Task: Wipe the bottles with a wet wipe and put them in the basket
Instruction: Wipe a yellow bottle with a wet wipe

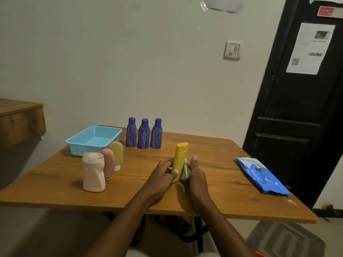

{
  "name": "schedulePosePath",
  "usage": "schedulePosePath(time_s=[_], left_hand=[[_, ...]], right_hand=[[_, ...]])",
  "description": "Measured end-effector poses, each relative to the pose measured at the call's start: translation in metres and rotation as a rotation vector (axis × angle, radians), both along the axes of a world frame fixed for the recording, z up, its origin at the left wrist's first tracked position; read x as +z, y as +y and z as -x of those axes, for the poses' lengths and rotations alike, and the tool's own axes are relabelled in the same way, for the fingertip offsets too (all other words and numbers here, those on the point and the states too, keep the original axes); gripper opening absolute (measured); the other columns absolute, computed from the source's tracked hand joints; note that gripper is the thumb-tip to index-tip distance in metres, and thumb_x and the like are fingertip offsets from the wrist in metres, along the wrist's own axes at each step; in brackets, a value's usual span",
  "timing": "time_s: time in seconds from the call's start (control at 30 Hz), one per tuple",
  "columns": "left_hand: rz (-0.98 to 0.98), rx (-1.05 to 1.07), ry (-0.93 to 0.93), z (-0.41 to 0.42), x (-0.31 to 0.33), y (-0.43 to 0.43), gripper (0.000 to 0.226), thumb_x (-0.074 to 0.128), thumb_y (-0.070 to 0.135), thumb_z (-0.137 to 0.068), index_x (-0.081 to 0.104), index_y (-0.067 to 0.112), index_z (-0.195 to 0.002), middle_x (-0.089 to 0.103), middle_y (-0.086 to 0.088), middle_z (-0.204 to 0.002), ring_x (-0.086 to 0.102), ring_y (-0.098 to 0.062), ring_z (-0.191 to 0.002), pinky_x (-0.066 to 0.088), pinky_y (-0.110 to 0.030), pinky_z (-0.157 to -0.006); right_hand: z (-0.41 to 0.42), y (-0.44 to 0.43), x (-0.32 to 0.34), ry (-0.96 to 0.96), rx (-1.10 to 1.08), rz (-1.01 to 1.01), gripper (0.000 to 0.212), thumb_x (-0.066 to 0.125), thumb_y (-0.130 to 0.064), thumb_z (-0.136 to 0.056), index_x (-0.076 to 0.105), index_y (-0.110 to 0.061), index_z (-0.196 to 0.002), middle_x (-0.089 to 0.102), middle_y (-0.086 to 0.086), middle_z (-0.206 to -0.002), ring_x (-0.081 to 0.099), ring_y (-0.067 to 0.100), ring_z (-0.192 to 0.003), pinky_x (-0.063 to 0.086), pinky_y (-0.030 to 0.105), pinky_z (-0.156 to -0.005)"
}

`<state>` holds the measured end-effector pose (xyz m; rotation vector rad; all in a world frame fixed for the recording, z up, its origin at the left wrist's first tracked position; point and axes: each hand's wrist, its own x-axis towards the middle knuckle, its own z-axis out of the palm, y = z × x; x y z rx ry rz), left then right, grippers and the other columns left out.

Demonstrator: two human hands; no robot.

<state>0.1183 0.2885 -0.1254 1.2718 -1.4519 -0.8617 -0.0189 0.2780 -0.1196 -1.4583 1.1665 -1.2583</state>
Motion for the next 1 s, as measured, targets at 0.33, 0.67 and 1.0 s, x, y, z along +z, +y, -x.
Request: schedulePosePath(time_s=[0.33, 0.67, 1.0], left_hand=[[0.017, -0.010, -0.075, 0.003, -0.001, 0.004, 0.040, 0.047, 0.029, -0.108, 0.045, 0.030, -0.147, 0.055, 0.007, -0.141, 0.053, -0.014, -0.129, 0.047, -0.044, -0.109], [0.029, -0.011, -0.094, 0.004, -0.004, 0.003, 0.040, 0.048, 0.029, -0.106, 0.047, 0.031, -0.146, 0.057, 0.007, -0.139, 0.056, -0.013, -0.126, 0.051, -0.047, -0.106], [0.033, -0.004, -0.100, 0.004, -0.001, 0.009, 0.028, 0.042, 0.025, -0.109, 0.054, 0.033, -0.133, 0.061, 0.009, -0.130, 0.060, -0.008, -0.116, 0.054, -0.036, -0.101]], right_hand=[[-0.014, -0.001, 0.021, -0.083, -0.044, 0.139, 0.088, 0.025, -0.092, -0.080, 0.062, -0.027, -0.128, 0.067, -0.003, -0.123, 0.062, 0.010, -0.113, 0.051, 0.034, -0.094], [-0.015, 0.025, -0.006, 0.216, -0.069, 0.226, 0.070, 0.032, -0.059, -0.103, 0.016, -0.027, -0.162, 0.022, -0.004, -0.167, 0.021, 0.000, -0.146, 0.025, 0.023, -0.115], [-0.021, 0.020, 0.002, 0.532, -0.186, 0.356, 0.072, 0.033, -0.054, -0.105, -0.004, -0.028, -0.162, -0.002, -0.005, -0.170, 0.009, 0.017, -0.154, 0.026, 0.039, -0.118]])
